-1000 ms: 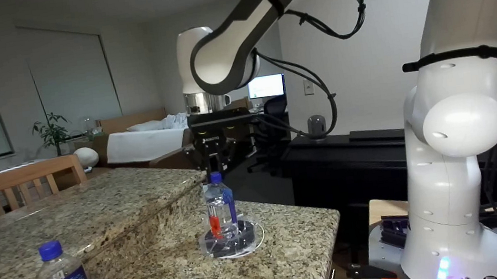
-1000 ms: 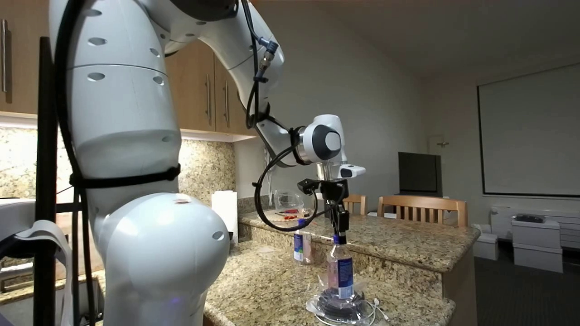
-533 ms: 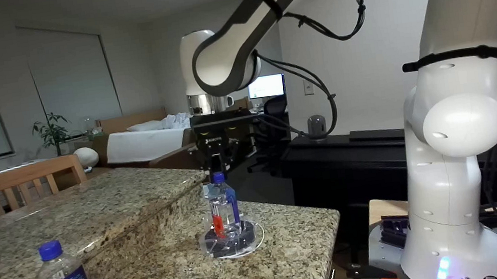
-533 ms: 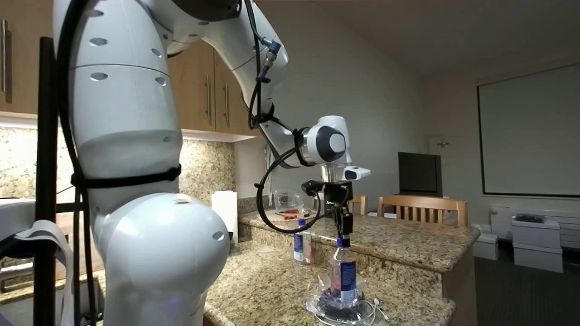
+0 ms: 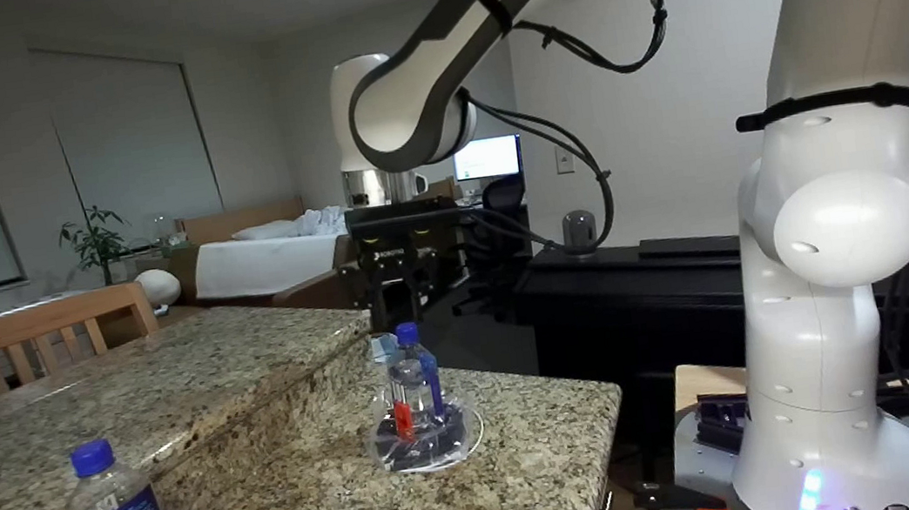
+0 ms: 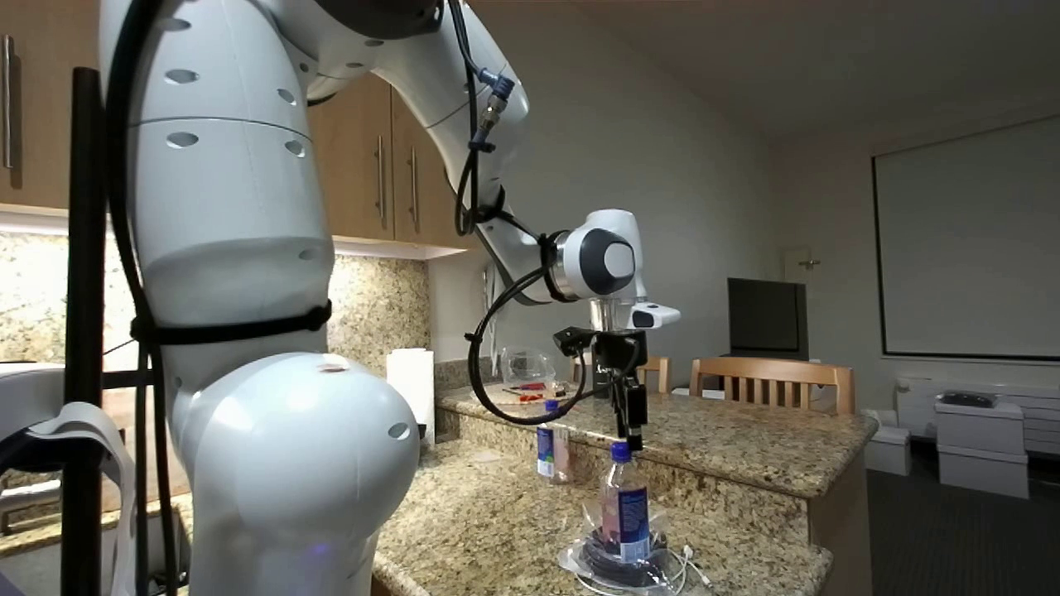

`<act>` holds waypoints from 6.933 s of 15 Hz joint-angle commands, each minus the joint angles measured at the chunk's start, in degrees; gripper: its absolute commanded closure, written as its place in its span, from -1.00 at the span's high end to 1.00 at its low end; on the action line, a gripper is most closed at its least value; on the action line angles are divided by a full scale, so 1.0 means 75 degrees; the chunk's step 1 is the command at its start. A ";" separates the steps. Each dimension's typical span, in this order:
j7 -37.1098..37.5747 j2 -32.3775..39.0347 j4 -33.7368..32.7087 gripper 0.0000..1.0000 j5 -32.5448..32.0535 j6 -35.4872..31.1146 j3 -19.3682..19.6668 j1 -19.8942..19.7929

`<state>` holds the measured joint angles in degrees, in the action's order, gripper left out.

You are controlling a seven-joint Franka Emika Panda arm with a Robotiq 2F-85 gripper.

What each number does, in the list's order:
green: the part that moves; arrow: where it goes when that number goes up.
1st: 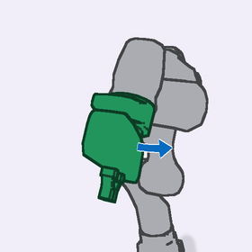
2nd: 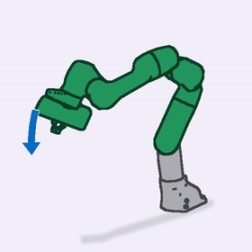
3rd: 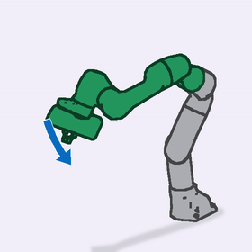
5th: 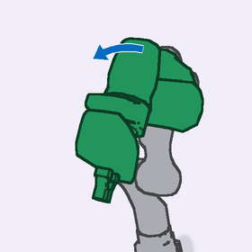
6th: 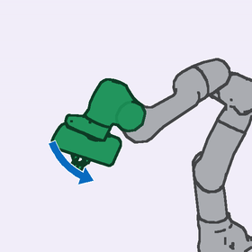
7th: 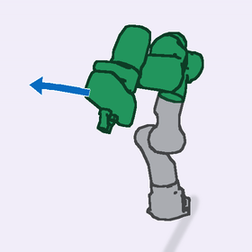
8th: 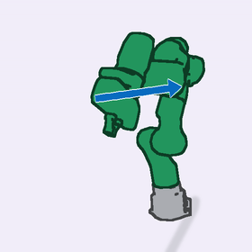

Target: Put the full water bottle in between the tape and the empty one on the top part of the counter

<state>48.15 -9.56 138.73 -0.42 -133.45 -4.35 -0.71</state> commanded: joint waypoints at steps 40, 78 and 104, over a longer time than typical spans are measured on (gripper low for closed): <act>-0.3679 0.6038 -0.8932 1.00 -0.0288 0.4536 -0.0616 0.2567; -0.4545 0.9809 -1.5191 -0.29 -0.0346 0.8368 -0.0377 0.3494; -0.4634 0.9982 -1.5214 -0.68 -0.0353 0.7477 -0.0379 0.3495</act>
<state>14.34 66.25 22.76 -2.92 -76.43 -7.20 25.64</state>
